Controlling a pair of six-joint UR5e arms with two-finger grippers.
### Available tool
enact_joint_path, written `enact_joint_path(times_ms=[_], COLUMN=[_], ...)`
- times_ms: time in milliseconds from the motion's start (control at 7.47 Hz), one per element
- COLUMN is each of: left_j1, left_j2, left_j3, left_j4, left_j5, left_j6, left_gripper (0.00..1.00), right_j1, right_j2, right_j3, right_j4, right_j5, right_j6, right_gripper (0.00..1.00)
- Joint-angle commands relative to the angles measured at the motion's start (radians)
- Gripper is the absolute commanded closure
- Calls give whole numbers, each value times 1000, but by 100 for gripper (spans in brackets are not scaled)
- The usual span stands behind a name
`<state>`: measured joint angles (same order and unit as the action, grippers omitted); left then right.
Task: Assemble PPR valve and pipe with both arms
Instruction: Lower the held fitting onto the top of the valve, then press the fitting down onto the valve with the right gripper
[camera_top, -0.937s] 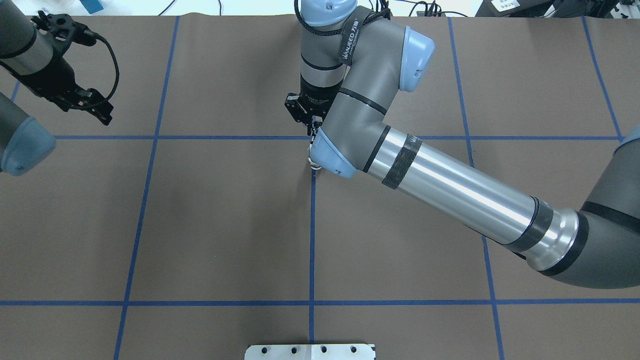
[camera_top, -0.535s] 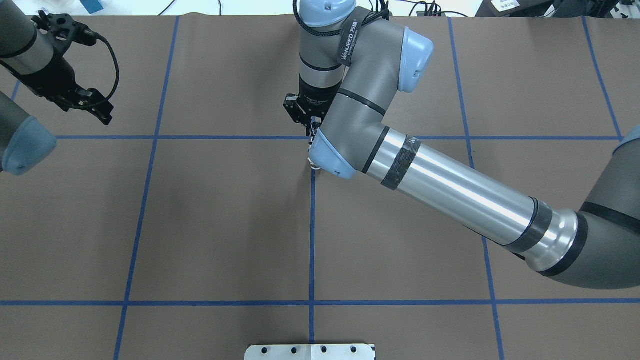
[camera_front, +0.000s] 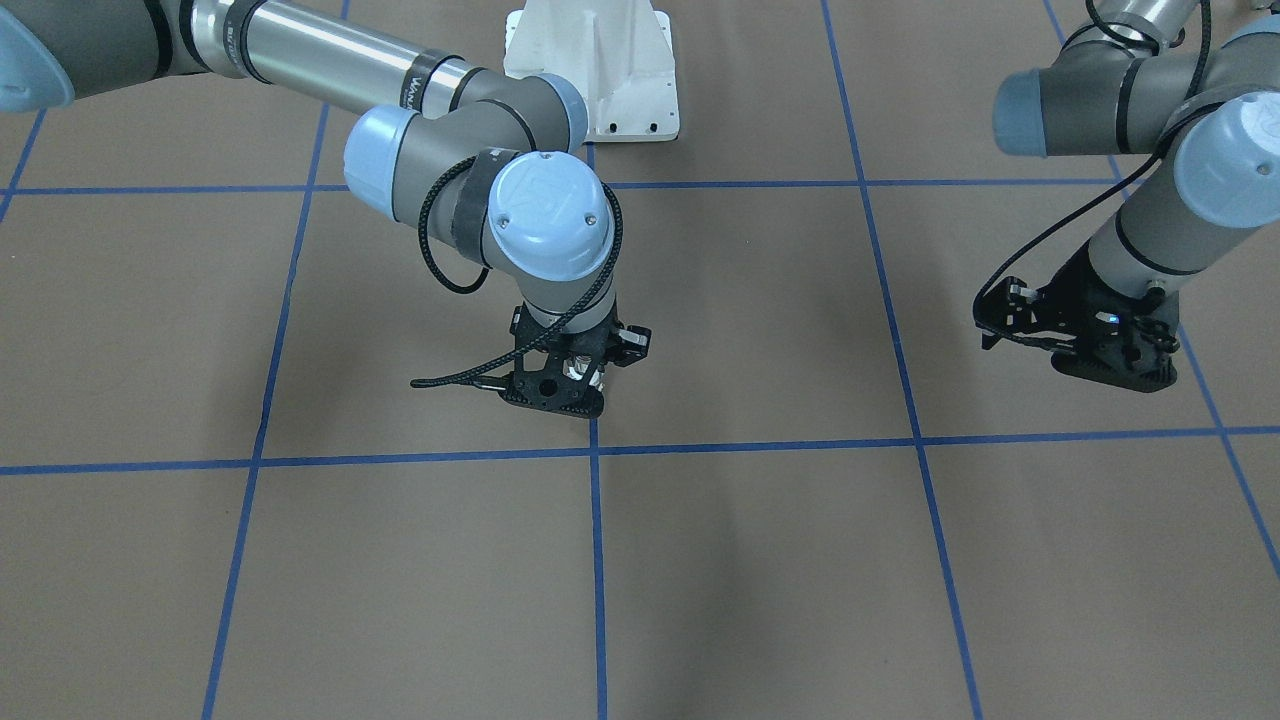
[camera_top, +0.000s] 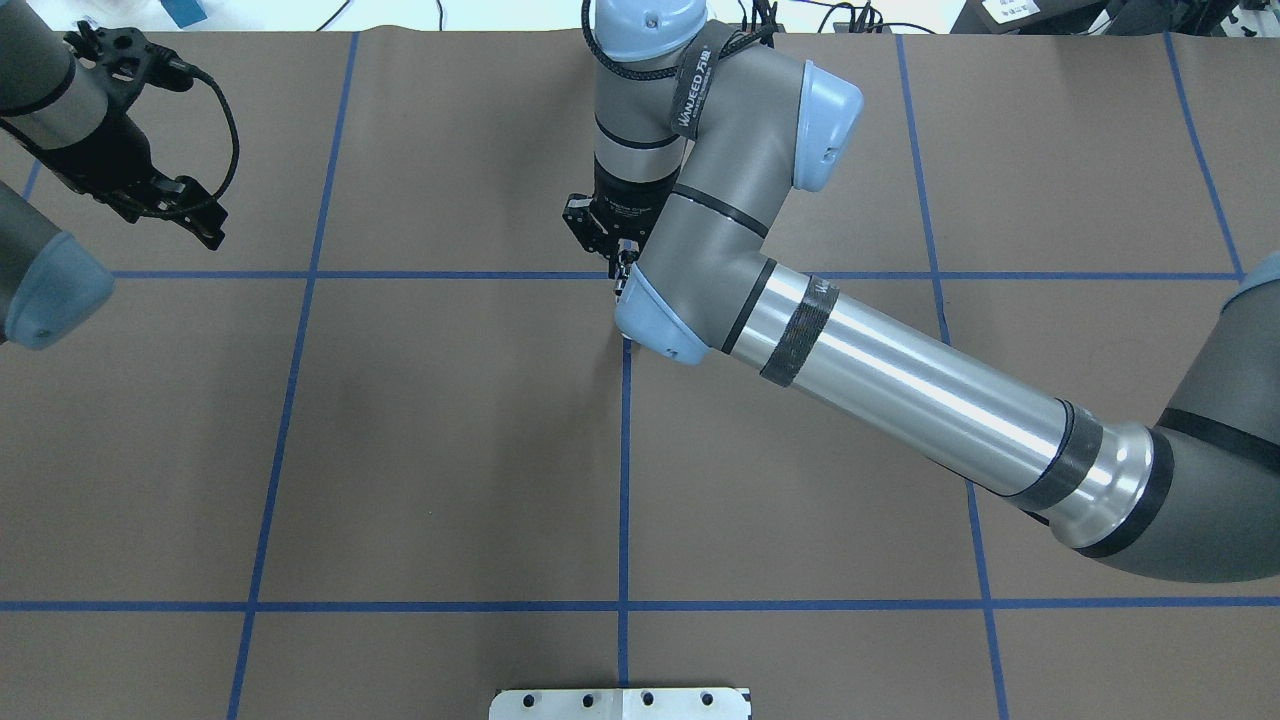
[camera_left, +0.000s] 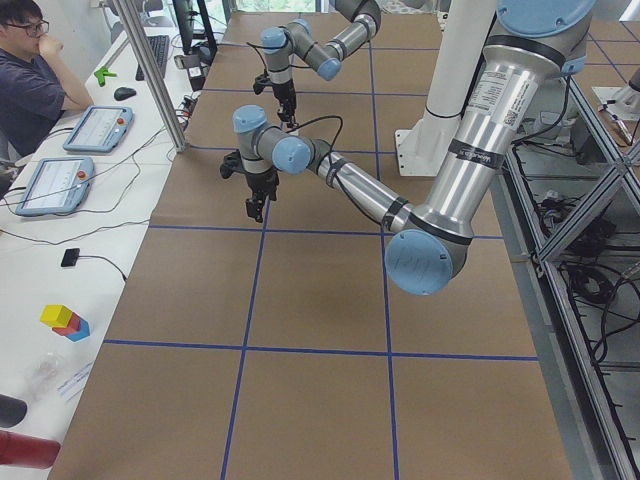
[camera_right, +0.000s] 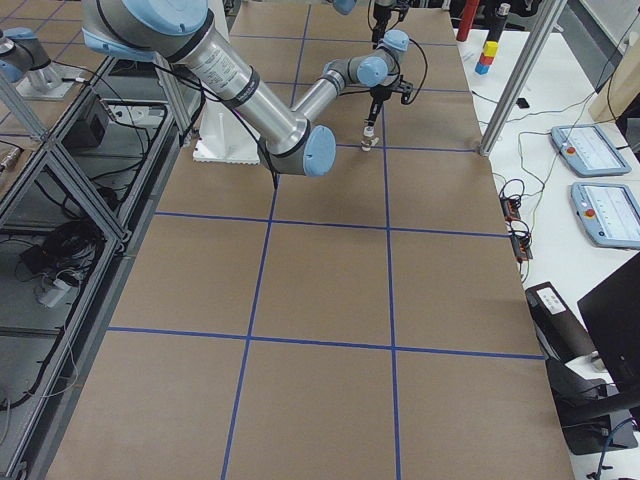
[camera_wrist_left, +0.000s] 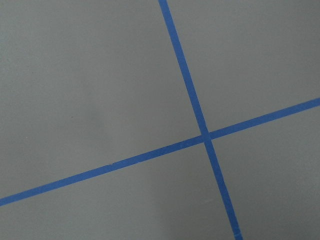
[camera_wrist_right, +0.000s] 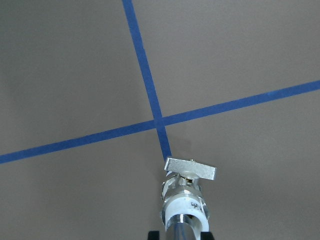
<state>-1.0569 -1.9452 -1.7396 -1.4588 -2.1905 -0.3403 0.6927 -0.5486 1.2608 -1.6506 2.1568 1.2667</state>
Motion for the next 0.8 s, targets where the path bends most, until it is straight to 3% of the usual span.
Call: enact_joint_path(times_ms=[0, 669], left_j1=[2, -2], left_j2=[-1, -4], left_j3=[0, 0], left_j4=[0, 2], left_j5=[0, 0], left_j6=[-2, -2], left_gripper=[0, 0], right_j1=[1, 1], right_j2=[-4, -33], right_j3=[0, 43], right_j4=[0, -3], right_j5=[0, 5], right_j6=[-3, 0], right_gripper=[100, 100])
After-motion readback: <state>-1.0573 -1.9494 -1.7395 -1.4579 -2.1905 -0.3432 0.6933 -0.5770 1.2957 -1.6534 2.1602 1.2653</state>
